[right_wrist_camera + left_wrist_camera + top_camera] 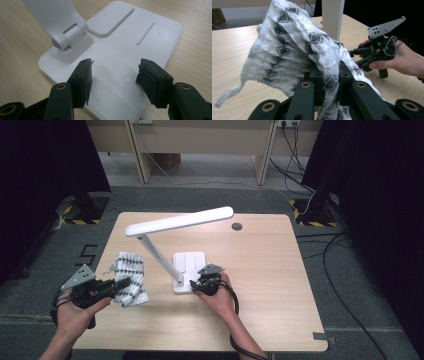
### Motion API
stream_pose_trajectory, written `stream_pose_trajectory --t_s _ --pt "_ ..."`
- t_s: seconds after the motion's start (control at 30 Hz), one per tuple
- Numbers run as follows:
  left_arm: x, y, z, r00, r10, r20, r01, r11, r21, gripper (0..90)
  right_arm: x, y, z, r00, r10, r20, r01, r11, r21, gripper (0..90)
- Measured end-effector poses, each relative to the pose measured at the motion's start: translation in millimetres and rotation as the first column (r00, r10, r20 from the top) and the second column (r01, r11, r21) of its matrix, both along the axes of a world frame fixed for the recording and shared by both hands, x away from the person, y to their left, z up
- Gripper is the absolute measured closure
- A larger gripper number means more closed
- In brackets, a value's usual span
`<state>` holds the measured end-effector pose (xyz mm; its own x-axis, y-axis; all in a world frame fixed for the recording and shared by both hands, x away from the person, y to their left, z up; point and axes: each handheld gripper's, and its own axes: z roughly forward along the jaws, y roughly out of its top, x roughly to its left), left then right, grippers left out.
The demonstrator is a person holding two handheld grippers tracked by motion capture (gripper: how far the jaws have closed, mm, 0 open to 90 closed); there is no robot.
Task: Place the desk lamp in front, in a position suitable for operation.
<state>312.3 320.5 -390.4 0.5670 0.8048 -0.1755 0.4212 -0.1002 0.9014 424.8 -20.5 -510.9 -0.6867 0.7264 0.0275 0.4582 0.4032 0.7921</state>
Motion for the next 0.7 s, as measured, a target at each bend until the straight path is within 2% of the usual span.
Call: stream_pose_trajectory --t_s 0.23,0.7 --pt "0.3 4.4 10.6 0.9997 0.023 -0.001 -0.023 0.9996 -0.015 78.6 0.8 -0.3 0.4 1.0 0.005 -0.004 -0.005 1.0 -0.002 44.9" --pt "6.2 10.1 38.6 0.9973 0.049 0.054 -0.049 0.9988 -0.007 78.6 1.1 -2.1 -0.4 1.0 0.005 0.002 -0.005 1.0 0.005 48.1"
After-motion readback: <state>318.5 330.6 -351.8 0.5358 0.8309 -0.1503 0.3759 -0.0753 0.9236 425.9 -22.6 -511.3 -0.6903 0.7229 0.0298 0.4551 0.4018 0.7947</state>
